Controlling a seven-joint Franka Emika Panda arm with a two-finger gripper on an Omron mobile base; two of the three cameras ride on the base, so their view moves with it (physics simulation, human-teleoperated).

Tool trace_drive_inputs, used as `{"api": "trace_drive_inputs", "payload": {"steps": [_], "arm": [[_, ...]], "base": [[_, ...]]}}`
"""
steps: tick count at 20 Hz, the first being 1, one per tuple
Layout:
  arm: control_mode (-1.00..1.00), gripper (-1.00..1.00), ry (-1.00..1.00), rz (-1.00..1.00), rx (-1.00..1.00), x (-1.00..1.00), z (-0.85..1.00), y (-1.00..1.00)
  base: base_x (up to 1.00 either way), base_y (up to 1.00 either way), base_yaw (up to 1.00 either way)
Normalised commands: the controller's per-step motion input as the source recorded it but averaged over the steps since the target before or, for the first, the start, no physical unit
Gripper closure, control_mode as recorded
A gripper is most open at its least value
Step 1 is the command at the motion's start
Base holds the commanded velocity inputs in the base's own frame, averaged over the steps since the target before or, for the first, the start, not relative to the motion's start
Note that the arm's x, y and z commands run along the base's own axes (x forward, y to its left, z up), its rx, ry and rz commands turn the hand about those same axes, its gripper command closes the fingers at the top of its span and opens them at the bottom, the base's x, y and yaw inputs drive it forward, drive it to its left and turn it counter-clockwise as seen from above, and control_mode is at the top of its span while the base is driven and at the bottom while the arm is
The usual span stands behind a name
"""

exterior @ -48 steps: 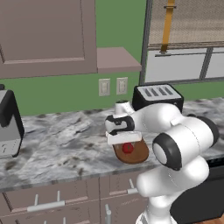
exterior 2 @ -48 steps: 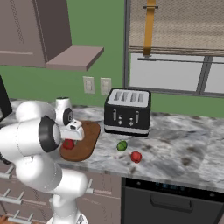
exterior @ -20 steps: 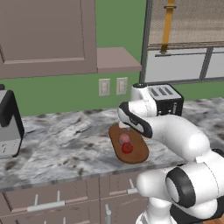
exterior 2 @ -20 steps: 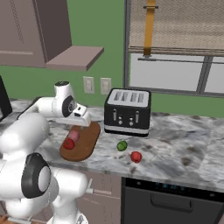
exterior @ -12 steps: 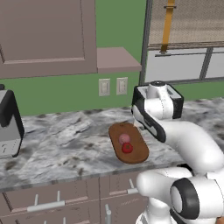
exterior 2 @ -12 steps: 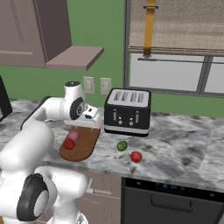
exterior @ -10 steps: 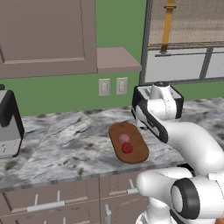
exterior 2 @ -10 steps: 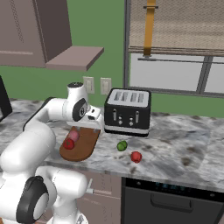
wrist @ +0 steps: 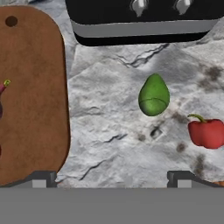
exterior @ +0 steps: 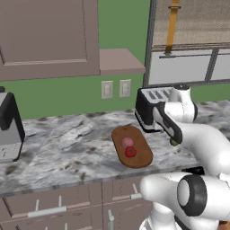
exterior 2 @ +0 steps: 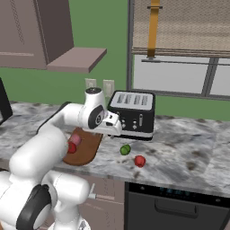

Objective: Place the avocado, onion, tomato, and bell pepper on the cutting board.

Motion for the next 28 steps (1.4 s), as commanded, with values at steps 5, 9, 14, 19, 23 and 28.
{"api": "trace_drive_inputs", "payload": {"steps": [5,9,14,19,23,28], "arm": [[-1.00,-1.00,0.00,0.00,0.00,0.12,-0.06,-0.52],[-1.00,-1.00,0.01,0.00,0.00,0.16,-0.12,-0.44],[-1.00,-1.00,0.02,0.00,0.00,0.16,-0.19,-0.30],[-1.00,-1.00,0.04,0.00,0.00,0.15,-0.25,-0.08],[-1.00,-1.00,0.05,0.00,0.00,0.16,-0.26,-0.02],[-1.00,-1.00,0.07,0.00,0.00,0.23,-0.27,0.00]], "base": [[0.00,0.00,0.00],[0.00,0.00,0.00],[0.00,0.00,0.00],[0.00,0.00,0.00],[0.00,0.00,0.00],[0.00,0.00,0.00]]}}
